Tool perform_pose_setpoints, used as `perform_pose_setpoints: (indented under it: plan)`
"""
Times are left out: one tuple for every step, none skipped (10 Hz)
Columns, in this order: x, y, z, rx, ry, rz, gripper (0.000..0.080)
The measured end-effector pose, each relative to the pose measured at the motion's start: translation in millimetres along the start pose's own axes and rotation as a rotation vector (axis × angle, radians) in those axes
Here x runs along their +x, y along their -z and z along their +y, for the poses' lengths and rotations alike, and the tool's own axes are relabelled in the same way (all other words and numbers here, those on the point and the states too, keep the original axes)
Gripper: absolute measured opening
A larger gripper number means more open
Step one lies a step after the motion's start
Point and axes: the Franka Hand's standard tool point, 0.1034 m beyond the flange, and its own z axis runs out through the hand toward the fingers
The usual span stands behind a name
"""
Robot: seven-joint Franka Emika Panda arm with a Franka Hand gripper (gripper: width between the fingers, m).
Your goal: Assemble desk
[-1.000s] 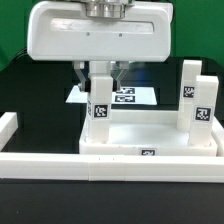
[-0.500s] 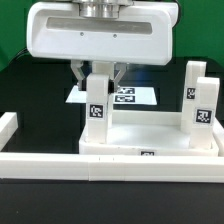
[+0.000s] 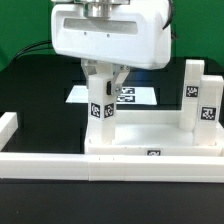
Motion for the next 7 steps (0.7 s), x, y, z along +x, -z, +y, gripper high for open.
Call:
perform_pose_setpoints:
  plan:
    - [0.4,0.1,0.3,0.000,-0.078,0.001,0.0290]
    - [0.7,0.1,0.6,0.000,-0.085,0.001,0.0290]
    - [0.4,0.0,0.3,0.000,-0.083,0.000,0.0364]
    - [0.5,0.1,0.3,-0.001,-0.043,0.001,0.0364]
    - [0.7,0.6,-0.4,-0.001,0.023,0.000,0.0545]
    - [0.4,0.7,-0.9,-0.002,0.061,0.000,0.0545]
    - [1.6,1.3,-0.5,-0.001,0.164,0.000,0.0628]
